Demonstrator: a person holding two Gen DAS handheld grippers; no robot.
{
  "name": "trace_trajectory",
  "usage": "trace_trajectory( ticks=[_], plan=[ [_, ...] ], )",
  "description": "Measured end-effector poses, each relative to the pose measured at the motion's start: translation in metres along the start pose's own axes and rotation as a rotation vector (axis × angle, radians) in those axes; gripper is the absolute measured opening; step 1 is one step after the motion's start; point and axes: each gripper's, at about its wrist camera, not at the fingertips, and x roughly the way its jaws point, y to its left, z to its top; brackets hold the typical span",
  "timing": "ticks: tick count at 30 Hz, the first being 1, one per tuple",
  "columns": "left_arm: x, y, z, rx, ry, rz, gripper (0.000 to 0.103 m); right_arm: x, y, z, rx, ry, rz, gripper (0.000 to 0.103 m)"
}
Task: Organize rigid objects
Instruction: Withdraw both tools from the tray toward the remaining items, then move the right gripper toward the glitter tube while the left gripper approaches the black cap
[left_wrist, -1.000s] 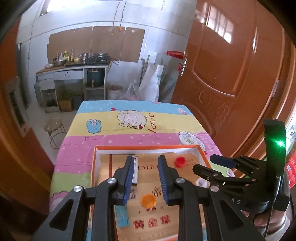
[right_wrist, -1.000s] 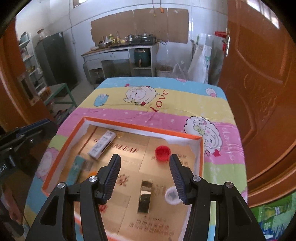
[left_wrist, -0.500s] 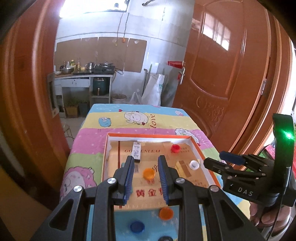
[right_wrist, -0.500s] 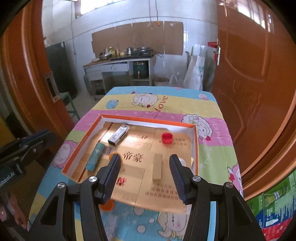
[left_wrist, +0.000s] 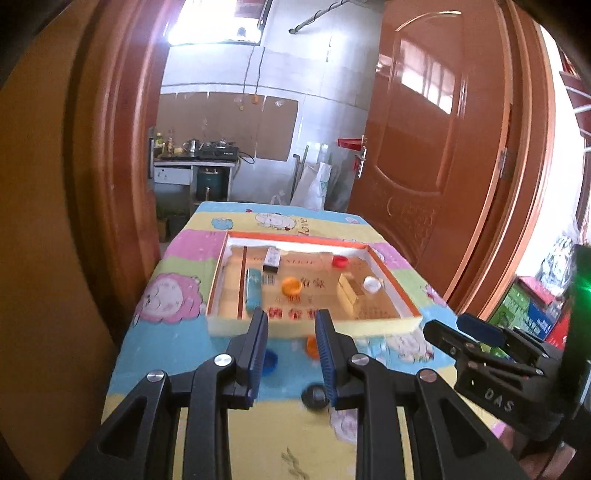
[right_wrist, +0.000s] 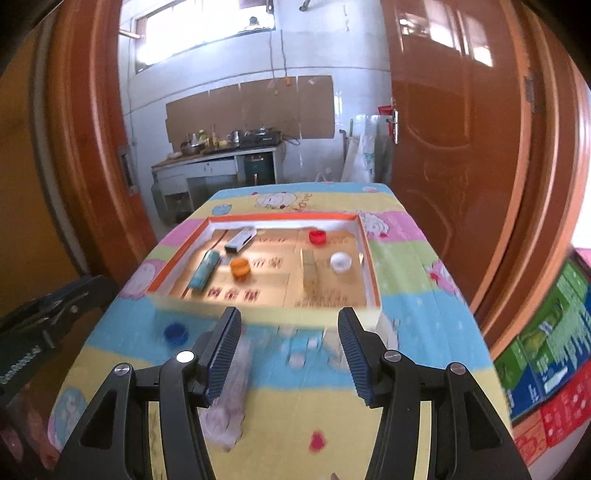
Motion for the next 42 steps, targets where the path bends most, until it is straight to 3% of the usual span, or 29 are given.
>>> trace_trajectory(
  ticks=[7, 13, 24, 42],
  plan=[
    [-0.017, -0.011, -0.037, 0.031, -0.005, 0.019, 0.027, -0.025, 0.013, -0.044, -0.002, -0.034, -0.015, 0.056],
    [-0.028, -0.013, -0.055, 0.042, -0.013, 0.035, 0.027, -0.030, 0.013, -0.063, -0.008, -0.025, -0.008, 0.056],
    [-0.045, -0.016, -0.058, 0.071, -0.063, 0.112, 0.027, -0.039, 0.014, -0.066, -0.008, -0.048, 0.008, 0.056],
    [-0.049, -0.021, -0.058, 0.093, -0.077, 0.120, 0.027, -0.040, 0.014, -0.069, -0.011, -0.046, 0.025, 0.056]
  ],
)
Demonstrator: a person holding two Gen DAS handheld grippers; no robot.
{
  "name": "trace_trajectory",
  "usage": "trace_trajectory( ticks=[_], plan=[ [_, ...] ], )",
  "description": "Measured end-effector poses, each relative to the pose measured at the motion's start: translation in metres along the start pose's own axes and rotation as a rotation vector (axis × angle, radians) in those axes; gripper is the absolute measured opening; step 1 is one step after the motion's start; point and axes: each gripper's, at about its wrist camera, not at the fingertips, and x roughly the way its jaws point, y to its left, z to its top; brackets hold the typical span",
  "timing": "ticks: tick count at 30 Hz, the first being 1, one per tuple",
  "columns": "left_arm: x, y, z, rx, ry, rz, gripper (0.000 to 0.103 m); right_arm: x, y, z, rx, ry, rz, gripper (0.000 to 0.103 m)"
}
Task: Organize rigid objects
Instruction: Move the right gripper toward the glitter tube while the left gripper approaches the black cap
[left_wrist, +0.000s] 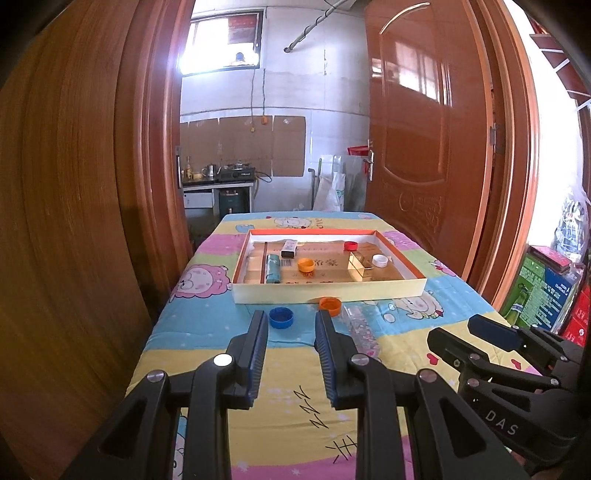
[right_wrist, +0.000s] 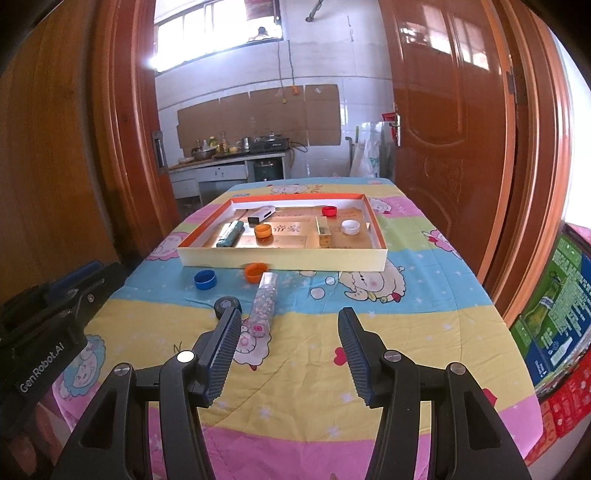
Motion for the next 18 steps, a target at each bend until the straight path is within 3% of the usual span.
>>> trace_trajectory(
  ticks=[18],
  plan=[
    [-0.0014, 0.0008, -0.0006, 0.012, -0.010, 0.028, 0.027, 0.0056, 0.0023, -0.0024, -0.004, 0.017, 0.010, 0.056]
  ],
)
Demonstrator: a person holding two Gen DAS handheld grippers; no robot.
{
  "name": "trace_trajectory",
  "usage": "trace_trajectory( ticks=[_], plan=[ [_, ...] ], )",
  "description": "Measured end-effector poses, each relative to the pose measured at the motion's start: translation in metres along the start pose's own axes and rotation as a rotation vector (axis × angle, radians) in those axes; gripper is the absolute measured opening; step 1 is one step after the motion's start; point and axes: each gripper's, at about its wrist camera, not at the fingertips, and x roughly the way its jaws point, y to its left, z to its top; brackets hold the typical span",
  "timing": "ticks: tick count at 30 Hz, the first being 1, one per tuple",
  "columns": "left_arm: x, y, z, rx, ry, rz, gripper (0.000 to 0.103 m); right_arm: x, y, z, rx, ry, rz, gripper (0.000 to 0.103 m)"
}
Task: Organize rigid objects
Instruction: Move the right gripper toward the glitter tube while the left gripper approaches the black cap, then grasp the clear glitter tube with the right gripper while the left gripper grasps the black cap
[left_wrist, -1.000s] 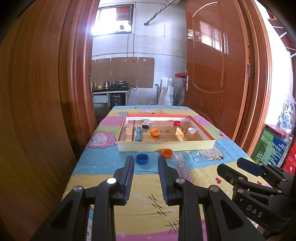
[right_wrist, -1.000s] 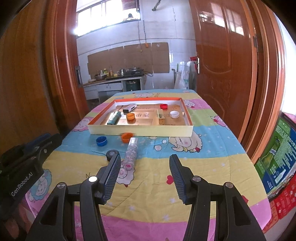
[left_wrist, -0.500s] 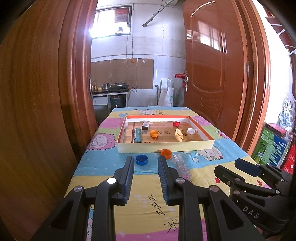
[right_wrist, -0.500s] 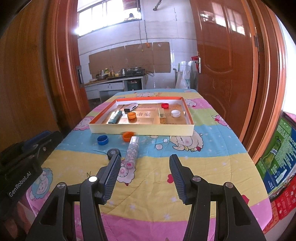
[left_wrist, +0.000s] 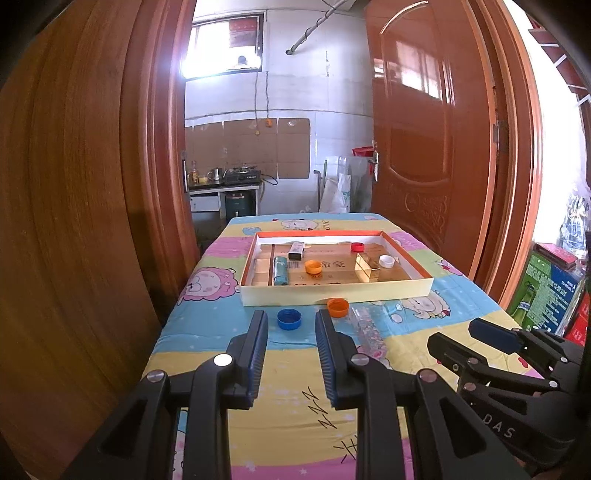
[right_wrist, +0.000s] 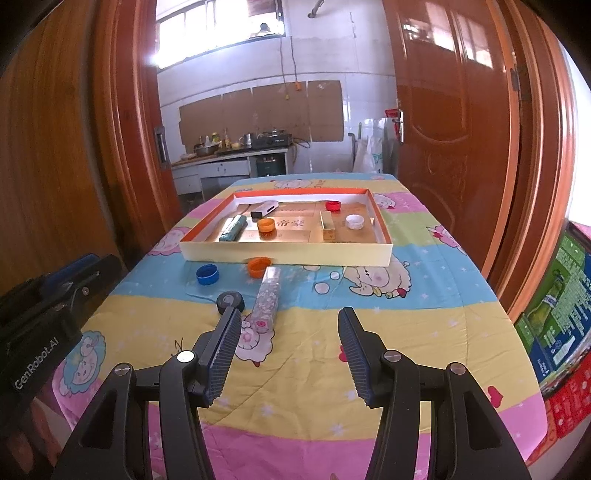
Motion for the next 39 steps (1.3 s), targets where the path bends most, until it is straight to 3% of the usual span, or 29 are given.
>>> trace_trajectory(
  ticks=[15, 26, 33, 34, 39],
  plan=[
    [0.003, 0.010, -0.002, -0.022, 0.011, 0.006, 0.027, 0.015, 0.001, 0.002, 0.000, 0.031, -0.001, 0.056],
    [0.012, 0.021, -0.010, -0.037, 0.034, 0.000, 0.027, 0.086, 0.011, 0.026, 0.034, 0.179, 0.016, 0.056],
    [0.020, 0.030, -0.013, -0.051, 0.053, -0.001, 0.027, 0.122, 0.027, 0.032, -0.027, 0.236, -0.074, 0.056],
    [0.021, 0.031, -0.014, -0.052, 0.055, -0.001, 0.027, 0.126, 0.028, 0.032, -0.031, 0.242, -0.081, 0.054],
    [0.026, 0.036, -0.014, -0.064, 0.073, -0.018, 0.027, 0.143, 0.032, 0.028, -0.054, 0.308, -0.077, 0.021]
  ],
)
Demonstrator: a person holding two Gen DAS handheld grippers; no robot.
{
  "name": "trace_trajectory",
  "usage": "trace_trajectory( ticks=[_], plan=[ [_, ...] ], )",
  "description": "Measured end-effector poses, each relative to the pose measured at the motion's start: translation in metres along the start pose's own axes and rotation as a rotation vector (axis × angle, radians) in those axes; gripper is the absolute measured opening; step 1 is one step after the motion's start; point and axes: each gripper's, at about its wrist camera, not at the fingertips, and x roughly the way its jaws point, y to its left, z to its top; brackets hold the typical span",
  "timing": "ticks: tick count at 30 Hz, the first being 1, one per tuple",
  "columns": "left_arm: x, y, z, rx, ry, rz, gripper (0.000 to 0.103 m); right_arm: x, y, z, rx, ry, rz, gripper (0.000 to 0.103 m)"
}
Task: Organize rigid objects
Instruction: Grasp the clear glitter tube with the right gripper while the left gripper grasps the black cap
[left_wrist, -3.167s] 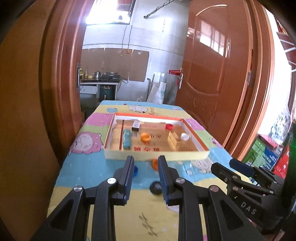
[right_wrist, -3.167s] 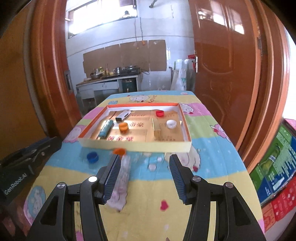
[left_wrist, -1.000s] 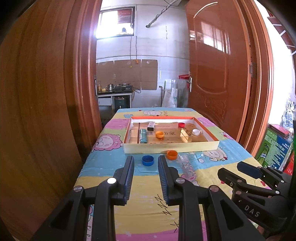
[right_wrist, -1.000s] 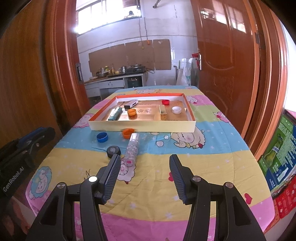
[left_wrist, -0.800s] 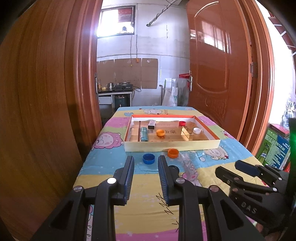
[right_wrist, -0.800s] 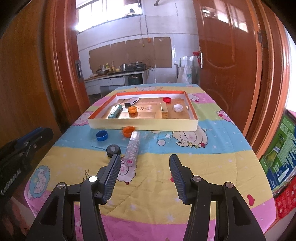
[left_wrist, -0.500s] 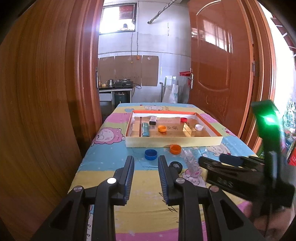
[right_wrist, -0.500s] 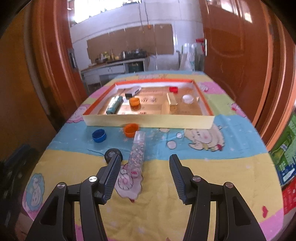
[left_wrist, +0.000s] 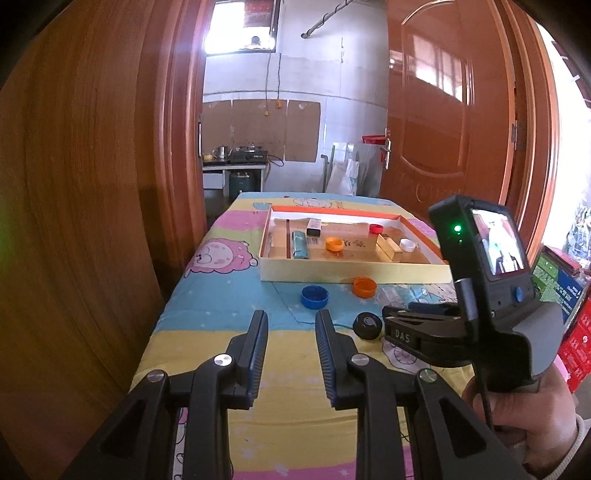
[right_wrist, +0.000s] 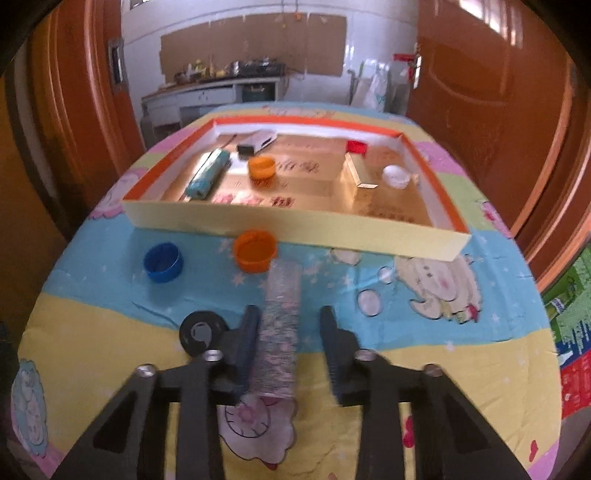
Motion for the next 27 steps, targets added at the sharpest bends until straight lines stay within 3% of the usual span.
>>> trace_trajectory(
  ticks=[4, 7, 16, 27],
  plan=[
    [0.005, -0.004, 0.004, 0.008, 0.029, -0.035, 0.027, -0.001, 0.002, -0.001, -0.021, -0.002, 0.010, 0.020],
    [0.015, -0.009, 0.009, 0.009, 0.082, -0.107, 0.027, -0.005, -0.009, -0.003, 0.011, -0.006, 0.037, 0.020],
    [0.064, -0.055, 0.014, 0.123, 0.252, -0.233, 0.027, -0.044, -0.057, -0.025, 0.092, -0.077, 0.056, 0.020],
    [0.106, -0.080, 0.010, 0.221, 0.345, -0.098, 0.033, -0.064, -0.096, -0.046, 0.171, -0.127, 0.136, 0.020]
  ],
)
